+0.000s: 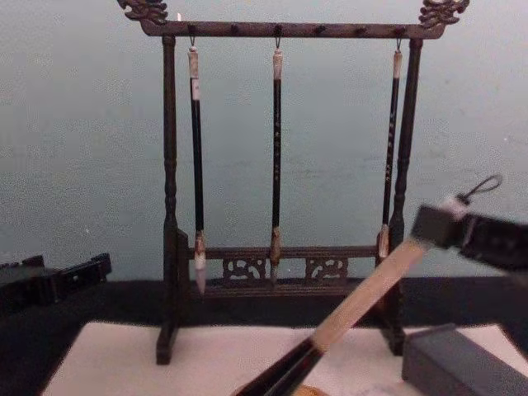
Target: Pick up the brush from the inkstone, write on the paper, then place the brush back to its original position.
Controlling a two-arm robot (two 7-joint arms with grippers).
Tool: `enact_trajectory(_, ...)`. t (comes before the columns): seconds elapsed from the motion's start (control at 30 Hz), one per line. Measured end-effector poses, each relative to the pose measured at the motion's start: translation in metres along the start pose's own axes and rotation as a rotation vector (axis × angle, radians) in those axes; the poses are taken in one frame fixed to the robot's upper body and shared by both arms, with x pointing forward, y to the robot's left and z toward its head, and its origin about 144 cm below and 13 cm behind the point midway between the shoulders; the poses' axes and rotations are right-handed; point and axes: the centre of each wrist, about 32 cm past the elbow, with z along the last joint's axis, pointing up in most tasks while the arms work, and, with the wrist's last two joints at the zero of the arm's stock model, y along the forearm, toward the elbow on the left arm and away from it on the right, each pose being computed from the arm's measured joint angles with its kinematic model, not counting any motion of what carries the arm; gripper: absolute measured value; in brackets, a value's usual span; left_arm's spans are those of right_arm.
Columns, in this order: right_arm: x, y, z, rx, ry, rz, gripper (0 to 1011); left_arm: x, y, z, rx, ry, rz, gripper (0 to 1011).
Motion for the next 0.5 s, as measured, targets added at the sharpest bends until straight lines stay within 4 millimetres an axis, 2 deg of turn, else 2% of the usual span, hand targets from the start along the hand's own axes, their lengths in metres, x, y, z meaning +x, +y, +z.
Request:
enact_trajectory(0.3,0.006,0.014,-0.016,-0.064,0.031,-0.004,172,0.000,0.000,0.000,0.000,0.000,0.000,1002)
enact_trajectory(0.5,0.009,0.014,-0.023,-0.081,0.042,-0.021,172,0.000,0.000,0.000,0.000,0.000,0.000,1002)
